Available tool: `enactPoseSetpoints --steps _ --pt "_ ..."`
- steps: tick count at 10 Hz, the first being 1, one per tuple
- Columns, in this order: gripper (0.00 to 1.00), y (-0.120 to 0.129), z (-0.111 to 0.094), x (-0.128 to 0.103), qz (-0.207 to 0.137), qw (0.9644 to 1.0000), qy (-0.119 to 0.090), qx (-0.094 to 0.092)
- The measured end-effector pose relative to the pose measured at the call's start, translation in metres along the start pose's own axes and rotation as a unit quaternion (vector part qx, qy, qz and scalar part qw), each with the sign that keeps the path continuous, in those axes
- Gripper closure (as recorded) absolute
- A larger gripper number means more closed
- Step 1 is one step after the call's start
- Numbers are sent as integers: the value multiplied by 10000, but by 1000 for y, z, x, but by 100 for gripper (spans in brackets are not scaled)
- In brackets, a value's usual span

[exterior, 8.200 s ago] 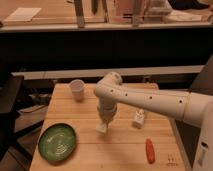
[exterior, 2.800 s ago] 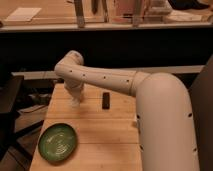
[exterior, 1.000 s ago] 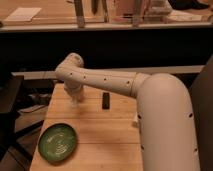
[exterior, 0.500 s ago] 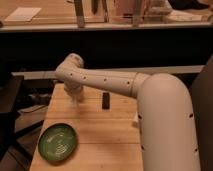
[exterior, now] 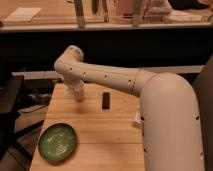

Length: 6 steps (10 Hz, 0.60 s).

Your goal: Place the white sponge in the ceramic cup

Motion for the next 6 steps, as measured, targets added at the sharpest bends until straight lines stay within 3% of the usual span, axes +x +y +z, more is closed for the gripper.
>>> enactPoseSetpoints --steps 3,6 --pt "100 -16 -12 34 -115 9991 376 171" --pt "100 -10 -25 71 -72 9965 737 380"
